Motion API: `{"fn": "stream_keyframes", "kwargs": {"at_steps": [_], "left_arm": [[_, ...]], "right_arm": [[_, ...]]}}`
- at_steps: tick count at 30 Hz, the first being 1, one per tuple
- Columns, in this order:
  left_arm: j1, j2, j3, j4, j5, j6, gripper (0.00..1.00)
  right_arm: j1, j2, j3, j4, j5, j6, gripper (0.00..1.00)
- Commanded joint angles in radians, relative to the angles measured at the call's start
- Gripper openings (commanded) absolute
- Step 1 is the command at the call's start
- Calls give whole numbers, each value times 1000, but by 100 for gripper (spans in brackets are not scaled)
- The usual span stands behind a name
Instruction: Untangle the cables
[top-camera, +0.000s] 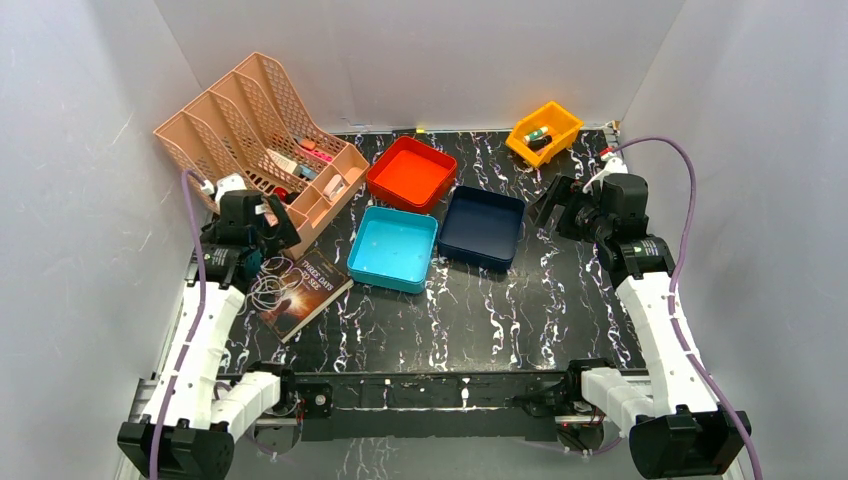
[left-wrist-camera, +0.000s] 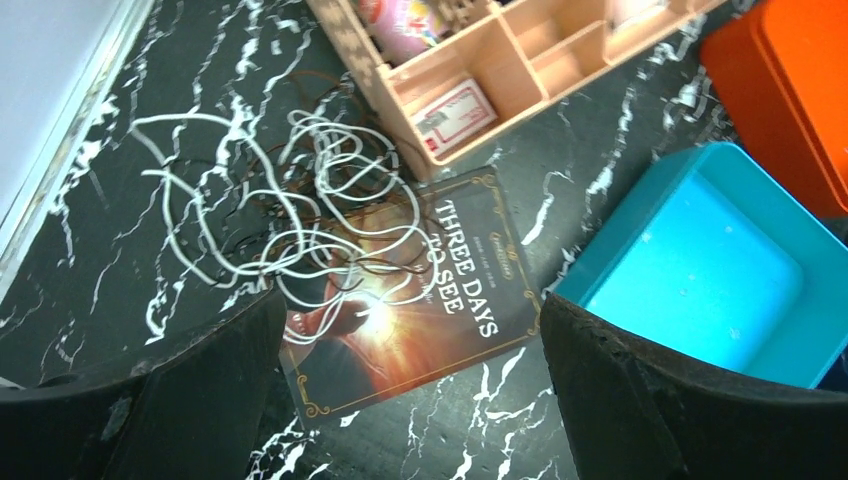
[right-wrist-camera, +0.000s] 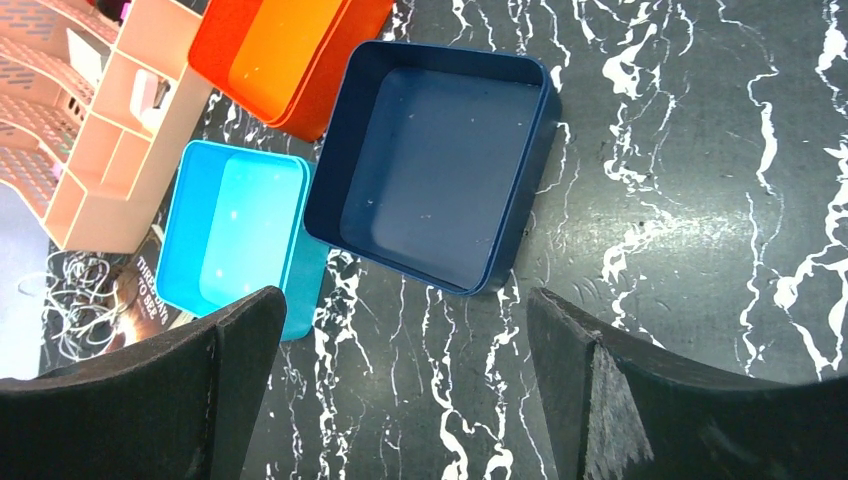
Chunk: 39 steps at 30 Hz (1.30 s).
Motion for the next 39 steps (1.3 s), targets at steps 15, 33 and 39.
{"fn": "stream_keyframes", "kwargs": {"at_steps": [15, 33, 39], "left_arm": [[328, 183, -105, 91, 121, -142, 98], [353, 374, -224, 250, 31, -192, 98], [377, 410, -264, 317, 35, -223, 98]], "right_arm": [[-5, 17, -38, 50, -189, 39, 98], [22, 49, -53, 55, -238, 22, 98], [24, 54, -58, 55, -242, 19, 98]]}}
